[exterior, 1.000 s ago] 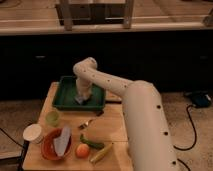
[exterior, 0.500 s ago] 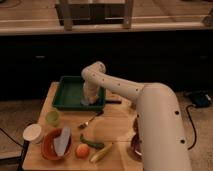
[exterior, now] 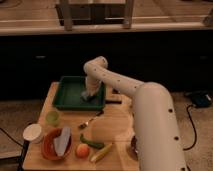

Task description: Wipe tray with sponge

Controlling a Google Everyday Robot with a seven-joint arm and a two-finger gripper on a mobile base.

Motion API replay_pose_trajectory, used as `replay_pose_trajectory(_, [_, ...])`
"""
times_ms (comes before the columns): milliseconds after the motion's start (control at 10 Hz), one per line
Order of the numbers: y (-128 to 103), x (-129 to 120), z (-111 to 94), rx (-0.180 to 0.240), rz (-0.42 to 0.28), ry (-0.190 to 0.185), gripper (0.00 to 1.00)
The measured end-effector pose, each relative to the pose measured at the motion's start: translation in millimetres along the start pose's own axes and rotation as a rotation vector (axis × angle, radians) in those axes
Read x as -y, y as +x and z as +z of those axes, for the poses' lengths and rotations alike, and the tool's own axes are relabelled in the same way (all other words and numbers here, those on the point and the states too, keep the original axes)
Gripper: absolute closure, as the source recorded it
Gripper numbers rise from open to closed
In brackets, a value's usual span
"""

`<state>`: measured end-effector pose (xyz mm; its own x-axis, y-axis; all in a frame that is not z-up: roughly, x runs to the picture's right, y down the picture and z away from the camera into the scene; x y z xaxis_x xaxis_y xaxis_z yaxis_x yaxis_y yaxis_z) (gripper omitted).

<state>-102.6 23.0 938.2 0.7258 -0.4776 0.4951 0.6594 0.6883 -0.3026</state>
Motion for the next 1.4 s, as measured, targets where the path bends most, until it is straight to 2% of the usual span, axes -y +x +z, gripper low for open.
replay_pose_trajectory(100, [-14, 11, 4, 0.007, -0.039, -0.007, 1.0])
replay_pose_trajectory(300, [-30, 14, 8, 0.022, -0.088, -0.014, 1.0])
replay_pose_trajectory(400, [-41, 9, 9, 0.033, -0.119, -0.016, 1.0])
replay_pose_trajectory(600, [-54, -5, 10, 0.041, -0.126, -0.018, 1.0])
replay_pose_trajectory(800, [-44, -24, 6, 0.039, -0.102, -0.016, 1.0])
replay_pose_trajectory(1000, [-17, -43, -3, 0.021, -0.045, -0.004, 1.0])
replay_pose_trajectory(1400, [16, -30, -12, -0.012, 0.024, 0.019, 1.0])
